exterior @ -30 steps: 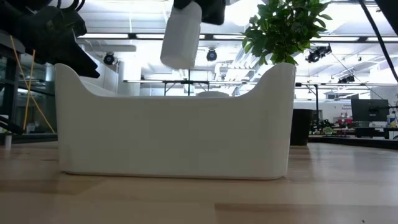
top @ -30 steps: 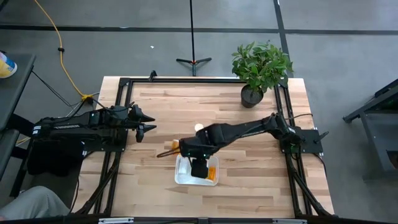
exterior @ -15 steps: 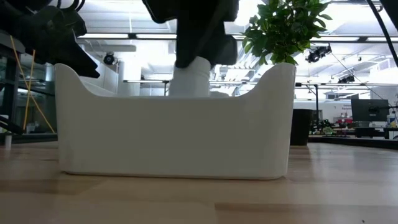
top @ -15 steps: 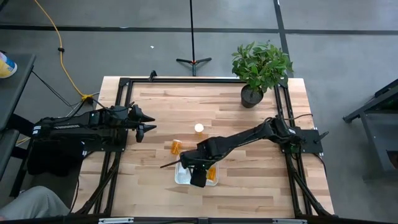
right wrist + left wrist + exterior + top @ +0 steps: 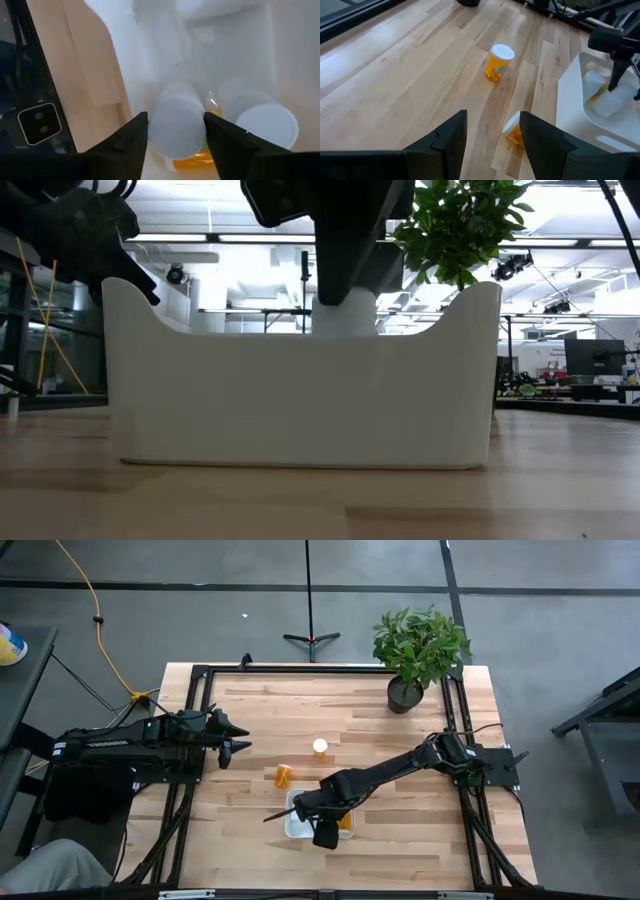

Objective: Pick and place pill bottles into a basket
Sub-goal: Put the white pill bottle into the white bin, then put the left orange pill bottle into the white bin

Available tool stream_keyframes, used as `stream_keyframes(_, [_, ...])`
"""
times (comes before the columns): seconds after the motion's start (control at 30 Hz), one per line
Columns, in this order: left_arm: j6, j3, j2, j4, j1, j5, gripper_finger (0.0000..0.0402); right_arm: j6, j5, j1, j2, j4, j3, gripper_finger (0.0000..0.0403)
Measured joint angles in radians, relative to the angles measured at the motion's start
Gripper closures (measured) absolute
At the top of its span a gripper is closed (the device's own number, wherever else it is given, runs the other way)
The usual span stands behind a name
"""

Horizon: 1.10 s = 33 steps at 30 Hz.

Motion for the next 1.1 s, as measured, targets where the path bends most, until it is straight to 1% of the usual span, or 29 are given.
stream_keyframes(0.17, [0.000, 0.000, 0.000, 0.000, 0.000, 0.018, 0.0186, -0.023, -0.010, 0.001, 0.000, -0.003, 0.024, 0.0182])
stream_keyframes(0.33, [0.000, 0.000, 0.000, 0.000, 0.000, 0.018, 0.0186, -0.052, 0.009, 0.001, 0.000, -0.025, 0.098, 0.0165])
stream_keyframes(0.47, [0.000, 0.000, 0.000, 0.000, 0.000, 0.020, 0.0186, -0.081, 0.093, 0.000, 0.000, -0.102, 0.195, 0.0163])
stream_keyframes(0.57, [0.000, 0.000, 0.000, 0.000, 0.000, 0.032, 0.0186, -0.085, 0.181, -0.002, 0.000, -0.188, 0.286, 0.0163])
stream_keyframes(0.67, [-0.010, 0.000, 0.011, -0.009, 0.000, 0.082, 0.0186, -0.073, 0.264, -0.001, -0.001, -0.291, 0.376, 0.0163])
stream_keyframes(0.73, [-0.038, 0.000, 0.033, -0.019, 0.000, 0.121, 0.0186, -0.054, 0.314, -0.002, -0.003, -0.329, 0.418, 0.0163])
stream_keyframes(0.83, [-0.133, 0.000, 0.062, -0.013, 0.000, 0.178, 0.0186, -0.026, 0.351, -0.003, -0.042, -0.317, 0.383, 0.0163])
stream_keyframes(0.93, [-0.277, 0.000, 0.092, 0.017, 0.000, 0.245, 0.0186, -0.006, 0.373, -0.003, -0.047, -0.351, 0.382, 0.0163])
stream_keyframes(1.07, [-0.589, 0.000, 0.138, 0.052, 0.000, 0.298, 0.0186, -0.005, 0.375, -0.003, -0.047, -0.361, 0.380, 0.0163])
stream_keyframes(1.1, [-0.644, 0.000, 0.150, 0.065, 0.000, 0.315, 0.0186, -0.005, 0.377, -0.003, -0.047, -0.362, 0.380, 0.0163])
